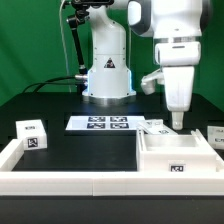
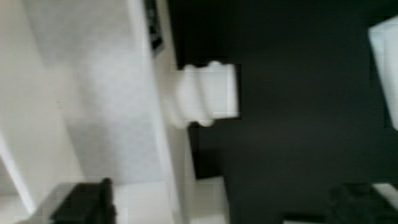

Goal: Assemble cabinet

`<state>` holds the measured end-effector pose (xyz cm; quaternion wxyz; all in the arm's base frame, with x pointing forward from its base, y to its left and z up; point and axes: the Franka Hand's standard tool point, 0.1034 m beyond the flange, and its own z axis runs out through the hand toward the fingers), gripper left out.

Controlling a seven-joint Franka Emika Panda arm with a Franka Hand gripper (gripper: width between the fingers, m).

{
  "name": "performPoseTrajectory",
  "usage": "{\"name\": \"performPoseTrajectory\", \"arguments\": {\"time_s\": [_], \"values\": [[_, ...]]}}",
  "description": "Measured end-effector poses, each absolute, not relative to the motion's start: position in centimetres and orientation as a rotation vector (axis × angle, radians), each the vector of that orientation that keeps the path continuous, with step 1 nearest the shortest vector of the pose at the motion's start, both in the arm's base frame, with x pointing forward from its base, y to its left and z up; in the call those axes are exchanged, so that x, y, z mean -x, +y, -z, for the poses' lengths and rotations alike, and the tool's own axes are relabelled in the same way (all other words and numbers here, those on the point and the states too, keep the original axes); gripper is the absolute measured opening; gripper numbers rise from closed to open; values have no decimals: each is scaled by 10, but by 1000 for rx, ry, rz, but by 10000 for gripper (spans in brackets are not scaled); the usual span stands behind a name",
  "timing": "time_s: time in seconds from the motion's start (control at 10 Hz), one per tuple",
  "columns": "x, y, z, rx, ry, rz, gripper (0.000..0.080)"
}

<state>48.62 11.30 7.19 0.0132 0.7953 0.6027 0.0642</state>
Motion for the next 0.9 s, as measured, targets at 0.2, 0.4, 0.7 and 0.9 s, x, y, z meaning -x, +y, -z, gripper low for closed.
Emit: {"name": "performPoseTrajectory", "arguments": {"time_s": [0.2, 0.4, 0.7, 0.9], "values": [[-466, 137, -77, -2562, 1776, -237, 785], [-454, 170, -66, -2629, 1733, -233, 796], [-460, 197, -48, -2693, 1693, -250, 797], [-459, 196, -47, -2693, 1694, -248, 797]]}}
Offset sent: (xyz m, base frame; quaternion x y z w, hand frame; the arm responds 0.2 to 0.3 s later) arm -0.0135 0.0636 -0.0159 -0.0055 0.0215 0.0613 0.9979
